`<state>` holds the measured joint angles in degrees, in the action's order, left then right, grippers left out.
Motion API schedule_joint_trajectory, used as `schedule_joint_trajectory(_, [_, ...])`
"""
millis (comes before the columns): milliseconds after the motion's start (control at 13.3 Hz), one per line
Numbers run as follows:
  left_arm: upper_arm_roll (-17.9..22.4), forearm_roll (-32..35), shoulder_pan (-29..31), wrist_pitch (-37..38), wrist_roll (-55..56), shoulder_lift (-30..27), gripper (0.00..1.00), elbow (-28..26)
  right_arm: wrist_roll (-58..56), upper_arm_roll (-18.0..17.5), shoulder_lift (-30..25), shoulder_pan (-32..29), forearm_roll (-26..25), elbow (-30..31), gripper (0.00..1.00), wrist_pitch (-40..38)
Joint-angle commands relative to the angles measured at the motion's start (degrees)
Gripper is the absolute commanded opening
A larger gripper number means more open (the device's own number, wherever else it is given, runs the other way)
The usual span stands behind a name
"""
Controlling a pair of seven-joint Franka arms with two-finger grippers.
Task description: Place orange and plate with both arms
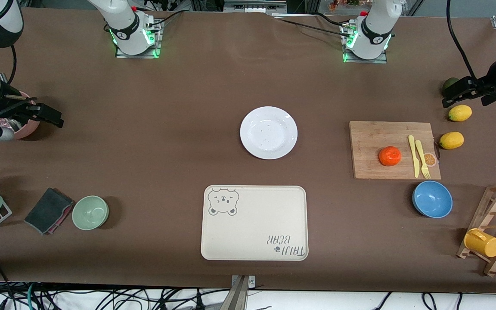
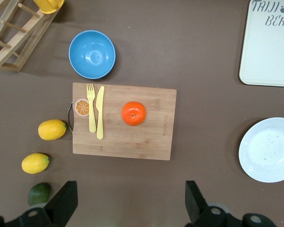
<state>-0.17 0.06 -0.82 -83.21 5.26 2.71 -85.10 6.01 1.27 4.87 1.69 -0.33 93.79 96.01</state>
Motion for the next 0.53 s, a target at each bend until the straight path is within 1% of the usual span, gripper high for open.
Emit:
schedule_joint_trajectory(0, [0.17, -0.33, -0.67, 1.99, 0.11, 0.72, 1.0, 1.95, 0.23, -0.48, -0.12, -0.54, 0.77, -0.45, 1.0, -0.65])
schedule_joint_trajectory(301, [0.43, 0.29, 0.56, 1.65, -0.51, 1.59, 1.0, -0.59, 0.23, -0.48, -0.12, -0.46, 0.77, -0.45, 1.0, -0.65])
schedule_joint_trajectory(377, [0.52, 0.73, 0.73, 1.04, -0.42, 4.64, 1.0, -0.77, 0.15, -0.48, -0.12, -0.54, 0.77, -0.45, 1.0, -0.65])
schedule_joint_trajectory(452, [0.7, 1.69, 1.0, -0.19, -0.6, 6.41, 1.0, -0.94, 0.14, -0.39, -0.12, -0.54, 0.77, -0.45, 1.0, -0.65])
